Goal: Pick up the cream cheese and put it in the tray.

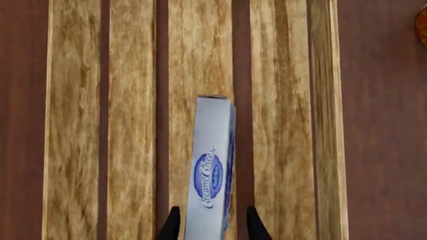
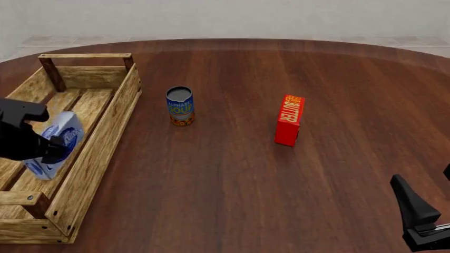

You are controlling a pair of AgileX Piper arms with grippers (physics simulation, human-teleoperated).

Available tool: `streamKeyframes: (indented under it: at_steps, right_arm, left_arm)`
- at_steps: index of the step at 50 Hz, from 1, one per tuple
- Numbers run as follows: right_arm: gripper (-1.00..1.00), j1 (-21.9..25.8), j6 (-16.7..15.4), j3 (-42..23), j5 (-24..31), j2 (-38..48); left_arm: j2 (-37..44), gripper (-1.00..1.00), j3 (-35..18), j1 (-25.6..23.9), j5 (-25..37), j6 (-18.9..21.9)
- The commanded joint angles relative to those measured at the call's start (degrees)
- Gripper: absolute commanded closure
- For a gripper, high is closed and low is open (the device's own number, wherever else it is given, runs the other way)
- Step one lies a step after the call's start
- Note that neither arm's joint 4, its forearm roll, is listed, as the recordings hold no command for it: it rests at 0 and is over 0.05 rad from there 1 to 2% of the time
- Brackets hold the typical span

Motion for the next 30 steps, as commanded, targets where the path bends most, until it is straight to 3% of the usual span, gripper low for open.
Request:
streamKeyframes:
  at_steps: [1,30]
  right_arm:
    - [-1.00,0.0,0.0,0.0,0.1,0.0]
    - [-1.00,0.3,0.0,0.0,0.3,0.0]
  left_arm:
    - [0.0,-1.00,-0.7,0.3,0.3,0.6]
    - [-5.3,-1.00,-4.7,-1.2,5.0,0.1]
